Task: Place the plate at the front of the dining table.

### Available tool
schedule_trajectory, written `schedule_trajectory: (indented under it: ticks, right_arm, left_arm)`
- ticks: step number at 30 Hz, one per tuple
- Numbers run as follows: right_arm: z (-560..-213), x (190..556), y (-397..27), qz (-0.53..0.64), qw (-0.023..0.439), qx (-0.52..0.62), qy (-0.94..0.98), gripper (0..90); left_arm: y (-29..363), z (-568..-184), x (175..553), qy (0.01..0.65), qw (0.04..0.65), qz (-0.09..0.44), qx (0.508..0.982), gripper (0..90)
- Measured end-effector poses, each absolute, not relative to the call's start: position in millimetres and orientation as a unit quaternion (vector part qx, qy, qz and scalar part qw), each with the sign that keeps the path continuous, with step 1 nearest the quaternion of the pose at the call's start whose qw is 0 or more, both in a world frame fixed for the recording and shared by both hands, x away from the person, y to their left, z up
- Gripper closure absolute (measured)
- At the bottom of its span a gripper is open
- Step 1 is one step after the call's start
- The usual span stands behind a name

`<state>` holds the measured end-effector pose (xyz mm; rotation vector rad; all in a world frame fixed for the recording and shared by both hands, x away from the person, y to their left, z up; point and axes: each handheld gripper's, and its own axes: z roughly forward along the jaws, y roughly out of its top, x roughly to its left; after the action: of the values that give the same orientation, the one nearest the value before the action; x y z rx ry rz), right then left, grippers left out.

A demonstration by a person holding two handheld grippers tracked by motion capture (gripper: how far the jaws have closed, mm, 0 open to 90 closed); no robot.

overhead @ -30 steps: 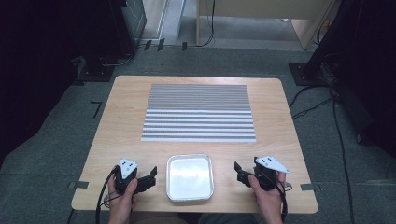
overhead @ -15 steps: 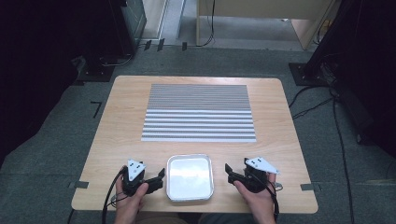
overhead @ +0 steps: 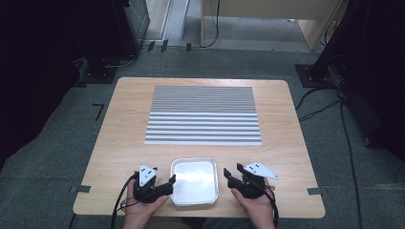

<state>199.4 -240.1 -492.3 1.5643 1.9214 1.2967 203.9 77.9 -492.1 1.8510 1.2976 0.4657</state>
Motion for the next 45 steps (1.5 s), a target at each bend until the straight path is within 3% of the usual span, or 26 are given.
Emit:
schedule_trajectory:
  ticks: [6,20,31,45]
  right_arm:
    - [-496,196,-237,0.476,0.146,0.553,0.668,63.8]
    - [-504,201,-227,0.482,0.015,0.578,0.658,84.6]
    - [-508,203,-227,0.479,-0.022,0.598,0.642,87.5]
    - [-508,201,-226,0.477,-0.023,0.600,0.641,85.8]
  left_arm:
    - [76,-494,201,0.508,0.417,0.165,0.735,51.2]
    - [77,-498,202,0.507,0.414,0.134,0.744,72.0]
    - [77,-500,203,0.504,0.412,0.115,0.750,76.3]
    - [78,-501,204,0.502,0.415,0.120,0.749,77.6]
